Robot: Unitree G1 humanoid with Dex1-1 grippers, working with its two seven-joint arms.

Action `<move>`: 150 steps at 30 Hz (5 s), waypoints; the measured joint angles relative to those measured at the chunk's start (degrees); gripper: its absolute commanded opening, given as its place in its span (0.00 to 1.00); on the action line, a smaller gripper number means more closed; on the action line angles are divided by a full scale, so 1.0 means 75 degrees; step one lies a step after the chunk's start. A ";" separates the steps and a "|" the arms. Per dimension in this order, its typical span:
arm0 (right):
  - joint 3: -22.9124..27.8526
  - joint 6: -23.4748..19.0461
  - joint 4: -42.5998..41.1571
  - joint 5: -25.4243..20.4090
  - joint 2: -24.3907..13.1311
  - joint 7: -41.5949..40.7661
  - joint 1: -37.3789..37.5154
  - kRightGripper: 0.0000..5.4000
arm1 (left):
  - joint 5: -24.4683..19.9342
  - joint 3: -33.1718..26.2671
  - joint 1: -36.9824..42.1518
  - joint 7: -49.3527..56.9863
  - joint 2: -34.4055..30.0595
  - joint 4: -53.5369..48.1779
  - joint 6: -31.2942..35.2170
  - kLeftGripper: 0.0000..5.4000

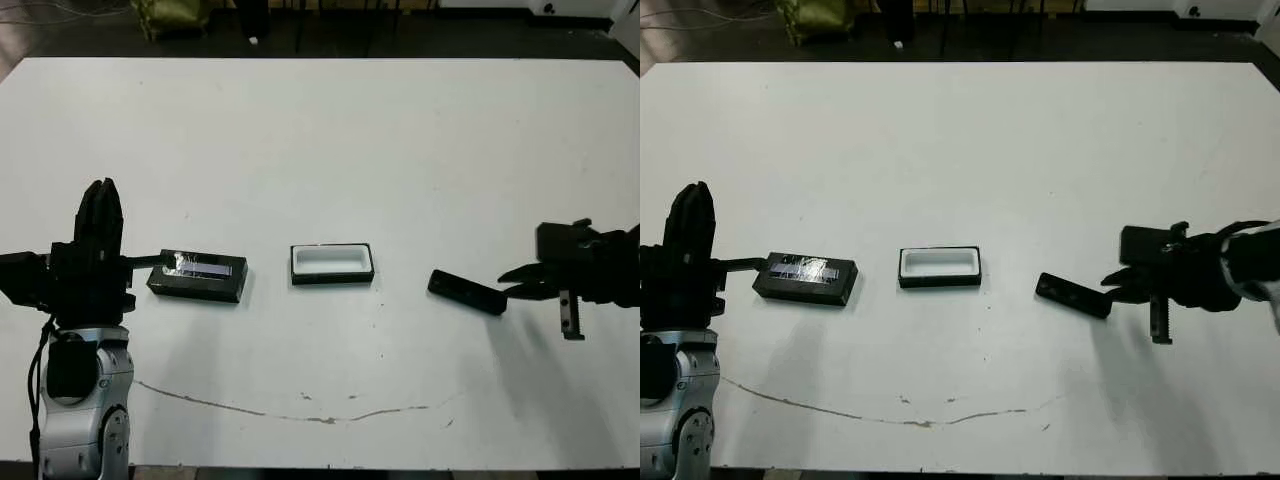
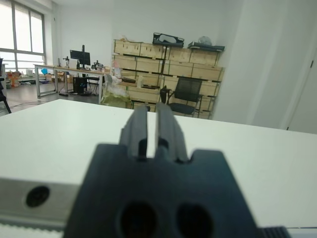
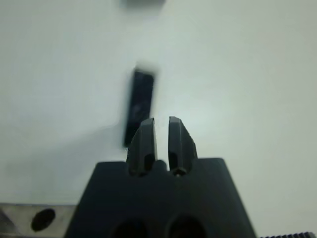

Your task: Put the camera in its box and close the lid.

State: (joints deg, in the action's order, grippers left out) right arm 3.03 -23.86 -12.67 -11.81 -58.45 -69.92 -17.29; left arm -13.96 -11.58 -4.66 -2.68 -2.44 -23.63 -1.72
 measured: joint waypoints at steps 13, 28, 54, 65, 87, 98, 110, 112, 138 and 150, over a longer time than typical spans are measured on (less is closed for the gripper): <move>0.1444 -0.0187 -0.0306 -0.1543 0.0623 0.0729 0.1032 0.19 | -0.0020 0.0015 -0.0009 0.0035 0.0001 -0.0003 0.0069 0.00; 0.0834 -0.0985 -0.0828 -0.1694 0.0626 0.1240 0.1466 0.80 | -0.0016 0.0021 -0.0003 0.0046 0.0000 -0.0014 0.0120 0.00; -0.0136 -0.1434 -0.0565 -0.1414 0.0280 0.1168 0.1262 0.68 | 0.0003 0.0044 -0.0070 0.0105 0.0019 -0.0148 0.0248 0.00; -0.0491 -0.1122 -0.0040 -0.1227 0.0301 0.0944 0.0837 0.88 | -0.0011 0.0051 -0.0119 0.0160 0.0026 -0.0210 0.0260 0.00; -0.1273 -0.0539 0.0951 -0.0803 0.0602 0.0339 -0.0049 1.00 | 0.0038 0.0053 -0.0142 0.0159 0.0024 -0.0214 0.0248 0.00; -0.1553 -0.0617 0.1244 -0.0538 0.0845 0.0350 -0.0247 1.00 | 0.0061 0.0060 -0.0170 0.0223 0.0026 -0.0238 0.0259 0.00; -0.1714 -0.0280 0.1977 -0.0240 0.1063 0.0288 -0.0315 0.99 | 0.0018 0.0060 -0.0205 0.0209 0.0026 -0.0241 0.0259 0.00; -0.1769 -0.0278 0.1981 -0.0127 0.1063 0.0318 -0.0311 0.95 | 0.0029 0.0062 -0.0207 0.0222 0.0025 -0.0244 0.0261 0.00; -0.1377 -0.1049 0.0598 -0.0144 0.1057 0.0778 0.0786 0.24 | 0.0019 0.0042 -0.0213 0.0140 0.0026 -0.0246 0.0219 0.00; -0.1088 0.0202 0.1449 -0.0244 0.1276 0.1205 0.1019 0.06 | -0.0007 0.0039 -0.0213 0.0147 0.0026 -0.0250 0.0233 0.00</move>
State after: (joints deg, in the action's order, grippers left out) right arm -5.12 -22.34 -1.80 -13.64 -48.87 -60.88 -9.65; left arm -14.01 -11.30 -6.26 -1.57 -2.24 -25.51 0.02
